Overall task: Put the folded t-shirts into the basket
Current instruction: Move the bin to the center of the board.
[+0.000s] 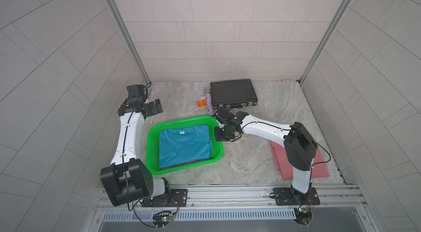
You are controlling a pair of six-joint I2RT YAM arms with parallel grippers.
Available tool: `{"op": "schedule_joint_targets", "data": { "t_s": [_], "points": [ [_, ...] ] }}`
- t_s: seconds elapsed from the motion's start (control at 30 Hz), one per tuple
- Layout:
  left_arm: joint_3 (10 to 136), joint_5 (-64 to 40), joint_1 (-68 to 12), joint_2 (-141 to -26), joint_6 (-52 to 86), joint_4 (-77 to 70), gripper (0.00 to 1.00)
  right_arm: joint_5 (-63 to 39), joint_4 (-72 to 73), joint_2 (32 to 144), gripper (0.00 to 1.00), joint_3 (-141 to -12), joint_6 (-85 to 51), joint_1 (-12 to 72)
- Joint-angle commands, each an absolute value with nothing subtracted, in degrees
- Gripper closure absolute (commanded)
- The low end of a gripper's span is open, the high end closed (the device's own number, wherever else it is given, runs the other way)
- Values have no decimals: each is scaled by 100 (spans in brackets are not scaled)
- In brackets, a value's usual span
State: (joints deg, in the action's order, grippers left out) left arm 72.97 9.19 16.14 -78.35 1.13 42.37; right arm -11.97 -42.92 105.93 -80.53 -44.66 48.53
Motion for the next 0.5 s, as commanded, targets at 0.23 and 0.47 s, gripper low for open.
{"op": "schedule_joint_targets", "data": {
  "t_s": [0.23, 0.47],
  "points": [
    [6987, 353, 1652, -7749, 165, 4334, 0, -1686, -5182, 9075, 90, -6384, -2922, 3033],
    [6785, 454, 1652, -7554, 256, 4308, 0, -1717, -5634, 8563, 89, -6021, -2049, 1970]
  ]
}}
